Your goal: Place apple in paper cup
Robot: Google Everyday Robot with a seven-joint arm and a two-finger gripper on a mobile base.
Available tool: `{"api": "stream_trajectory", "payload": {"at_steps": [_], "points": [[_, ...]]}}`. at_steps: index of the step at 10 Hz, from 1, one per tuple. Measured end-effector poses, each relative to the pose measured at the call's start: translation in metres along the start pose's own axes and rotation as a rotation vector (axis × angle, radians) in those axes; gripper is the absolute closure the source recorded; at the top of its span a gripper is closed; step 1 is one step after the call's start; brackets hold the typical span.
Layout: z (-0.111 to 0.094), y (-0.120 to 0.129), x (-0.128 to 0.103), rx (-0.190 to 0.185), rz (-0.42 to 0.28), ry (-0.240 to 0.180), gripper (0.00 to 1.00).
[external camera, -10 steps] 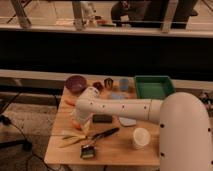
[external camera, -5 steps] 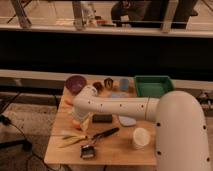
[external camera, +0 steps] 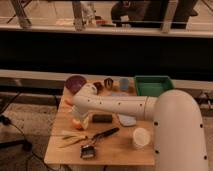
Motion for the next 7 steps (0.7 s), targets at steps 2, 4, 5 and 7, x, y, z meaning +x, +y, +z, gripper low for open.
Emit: {"api": "stream_trajectory", "payload": {"at_steps": [2, 4, 5, 7], "points": [[0.008, 0.006, -0.007, -0.003, 0.009, -0.021, 0.54], [0.011, 0.012, -0.012, -0.002, 0.026, -0.043, 0.76], [0.012, 0.012, -0.013, -0.002, 0.027, -0.045, 0.84], [0.01, 0.013, -0.014, -0.003, 0.027, -0.045, 0.99]]}}
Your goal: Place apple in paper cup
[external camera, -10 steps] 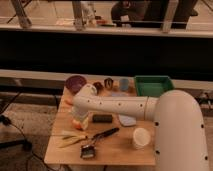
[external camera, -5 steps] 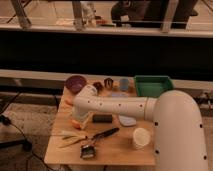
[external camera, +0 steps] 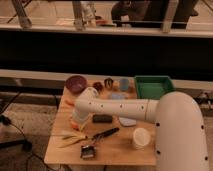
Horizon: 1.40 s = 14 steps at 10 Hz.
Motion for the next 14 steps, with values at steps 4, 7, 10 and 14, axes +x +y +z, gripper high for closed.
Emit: {"api": "stream_trajectory", "payload": {"at_steps": [4, 7, 10, 14], "points": [[-0.025, 0.026, -0.011, 0.018, 0.037, 0.002, 1.0], [-0.103, 0.085, -0.016, 0.071, 0.1, 0.056, 1.0], [-0.173, 0.125, -0.018, 0.12, 0.146, 0.134, 1.0], [-0.221, 0.162, -0.006, 0.146, 0.217, 0.241, 1.0]]}}
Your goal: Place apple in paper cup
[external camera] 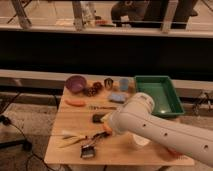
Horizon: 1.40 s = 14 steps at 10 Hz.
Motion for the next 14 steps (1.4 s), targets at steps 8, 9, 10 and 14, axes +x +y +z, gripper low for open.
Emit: {"api": "stream_trajectory", "payload": {"at_steps": [8, 9, 10, 14], "points": [[0.004, 0.058, 0.058, -0.027, 0.132, 0.096, 1.0], [0.001, 0.059, 0.06, -0.027, 0.138, 0.106, 1.0], [-0.002, 0.062, 0.063, -0.031, 0.159, 0.116, 1.0], [-0.007, 0.074, 0.075, -0.042, 0.234, 0.123, 1.0]]}}
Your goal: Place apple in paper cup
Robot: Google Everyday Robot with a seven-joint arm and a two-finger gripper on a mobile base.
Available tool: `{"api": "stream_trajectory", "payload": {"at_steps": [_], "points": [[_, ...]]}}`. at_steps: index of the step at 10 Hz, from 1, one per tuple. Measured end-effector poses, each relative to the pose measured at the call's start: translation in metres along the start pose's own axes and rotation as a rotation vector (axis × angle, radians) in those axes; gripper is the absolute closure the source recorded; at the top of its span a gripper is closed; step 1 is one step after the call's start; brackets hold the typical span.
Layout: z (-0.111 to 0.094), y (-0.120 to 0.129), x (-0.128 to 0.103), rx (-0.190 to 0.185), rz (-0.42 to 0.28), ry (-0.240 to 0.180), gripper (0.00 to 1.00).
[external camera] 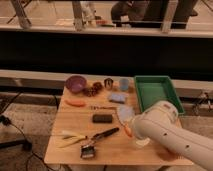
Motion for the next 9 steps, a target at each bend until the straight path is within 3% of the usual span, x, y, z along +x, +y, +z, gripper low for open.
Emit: {"api": "stream_trajectory", "payload": {"at_steps": [6, 9], "points": [[0.006, 0.014, 0.02, -0.003, 0.063, -0.014, 1.0], [0.01, 0.022, 0.035, -0.013, 0.084, 0.001, 1.0]]}}
